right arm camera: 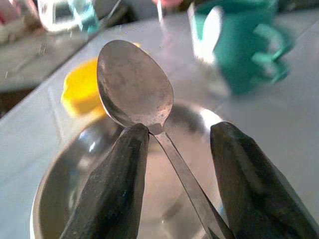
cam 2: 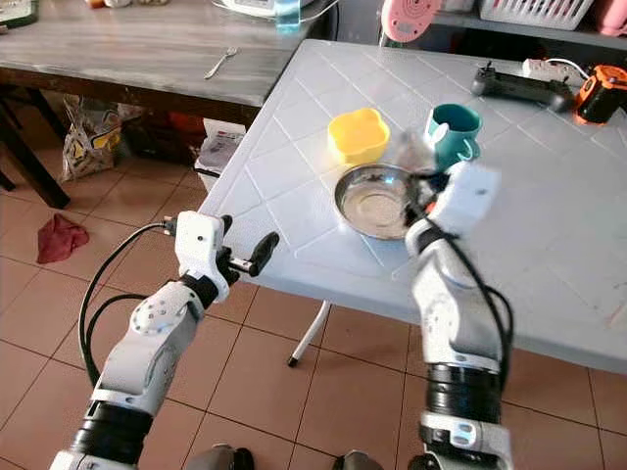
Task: Setting the table
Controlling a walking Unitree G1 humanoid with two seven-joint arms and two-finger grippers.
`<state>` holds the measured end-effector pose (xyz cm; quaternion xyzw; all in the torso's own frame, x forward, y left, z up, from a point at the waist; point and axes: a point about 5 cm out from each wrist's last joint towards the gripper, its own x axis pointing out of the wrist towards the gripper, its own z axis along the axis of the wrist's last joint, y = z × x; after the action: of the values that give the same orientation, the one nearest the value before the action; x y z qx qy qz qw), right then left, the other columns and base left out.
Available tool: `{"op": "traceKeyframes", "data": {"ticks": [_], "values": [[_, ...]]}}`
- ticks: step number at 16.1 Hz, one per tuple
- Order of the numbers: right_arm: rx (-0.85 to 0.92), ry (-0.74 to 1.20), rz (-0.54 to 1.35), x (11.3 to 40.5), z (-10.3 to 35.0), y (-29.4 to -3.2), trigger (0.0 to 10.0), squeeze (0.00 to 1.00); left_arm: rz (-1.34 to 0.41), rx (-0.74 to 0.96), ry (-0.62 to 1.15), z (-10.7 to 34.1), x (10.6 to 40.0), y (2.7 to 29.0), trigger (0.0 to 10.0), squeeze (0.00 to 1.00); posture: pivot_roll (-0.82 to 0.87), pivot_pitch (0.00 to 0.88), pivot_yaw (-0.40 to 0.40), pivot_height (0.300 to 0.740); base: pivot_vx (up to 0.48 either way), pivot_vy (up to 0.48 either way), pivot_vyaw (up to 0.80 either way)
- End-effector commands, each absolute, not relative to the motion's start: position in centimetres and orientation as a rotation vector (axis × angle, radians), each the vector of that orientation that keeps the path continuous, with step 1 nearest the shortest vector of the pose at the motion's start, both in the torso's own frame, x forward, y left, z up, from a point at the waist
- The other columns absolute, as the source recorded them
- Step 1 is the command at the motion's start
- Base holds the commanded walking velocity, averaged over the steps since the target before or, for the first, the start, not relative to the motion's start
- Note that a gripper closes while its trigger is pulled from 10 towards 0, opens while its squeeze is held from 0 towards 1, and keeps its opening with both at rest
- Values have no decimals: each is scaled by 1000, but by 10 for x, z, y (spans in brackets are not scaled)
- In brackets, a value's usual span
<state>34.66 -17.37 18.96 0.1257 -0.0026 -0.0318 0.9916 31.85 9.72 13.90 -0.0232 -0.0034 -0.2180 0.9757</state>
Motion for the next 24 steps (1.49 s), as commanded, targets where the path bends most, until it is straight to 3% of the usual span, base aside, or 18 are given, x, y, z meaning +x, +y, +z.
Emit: {"op": "traceKeyframes", "data": {"ticks": [1, 4, 5, 6, 7, 9, 10, 11, 12, 13, 16, 17, 22, 23, 24], "values": [[241, 25, -16, 353, 194, -165, 10000, 0, -462, -35, 4, 139, 316, 96, 10000, 0, 43, 169, -5, 714, 0, 0, 0], [239, 60, 6, 361, 199, -160, 10000, 0, -484, -36, 23, 137, 315, 92, 10000, 0, 40, 169, -6, 714, 0, 0, 0], [236, 68, 0, 364, 201, -161, 10000, 224, -488, -37, 35, 136, 315, 92, 10000, 0, 40, 169, -6, 714, 0, 0, 0], [234, 74, -8, 366, 202, -163, 10000, 224, -492, -38, 44, 135, 314, 91, 10000, 0, 40, 169, -6, 714, 0, 0, 0], [238, 99, -10, 370, 204, -163, 10000, 1000, -500, -42, 64, 132, 312, 91, 10000, 0, 37, 172, -9, 714, 0, 0, 0], [228, 115, -18, 372, 206, -163, 10000, 969, -507, -40, 75, 130, 310, 91, 10000, 0, 36, 175, -14, 714, 0, 0, 0], [230, 130, -23, 373, 204, -163, 10000, 792, -507, -41, 78, 130, 310, 91, 10000, 0, 36, 175, -14, 714, 0, 0, 0], [234, 144, -22, 373, 203, -162, 10000, 824, -508, -42, 83, 130, 310, 90, 10000, 0, 36, 176, -16, 714, 0, 0, 0], [239, 170, -30, 372, 199, -161, 10000, 788, -510, -39, 94, 128, 309, 90, 10000, 0, 35, 176, -16, 714, 0, 0, 0], [241, 171, -25, 373, 199, -160, 10000, 663, -511, -41, 95, 128, 309, 90, 10000, 0, 35, 176, -16, 714, 0, 0, 0], [232, 178, -27, 372, 199, -163, 10000, 667, -514, -42, 100, 128, 309, 90, 10000, 0, 33, 177, -16, 714, 0, 0, 0], [231, 209, 2, 372, 200, -164, 10000, 1000, -519, -35, 118, 126, 309, 90, 10000, 0, 31, 178, -17, 714, 0, 0, 0], [191, 278, 69, 376, 213, -173, 10000, 1000, -511, -41, 146, 124, 311, 91, 10000, 0, 22, 181, -22, 714, 0, 0, 0], [177, 276, 90, 377, 217, -174, 10000, 871, -513, -42, 150, 123, 310, 91, 10000, 0, 20, 180, -23, 714, 0, 0, 0], [168, 280, 98, 379, 219, -174, 10000, 302, -516, -43, 156, 123, 310, 90, 10000, 0, 20, 181, -23, 714, 0, 0, 0]]}}
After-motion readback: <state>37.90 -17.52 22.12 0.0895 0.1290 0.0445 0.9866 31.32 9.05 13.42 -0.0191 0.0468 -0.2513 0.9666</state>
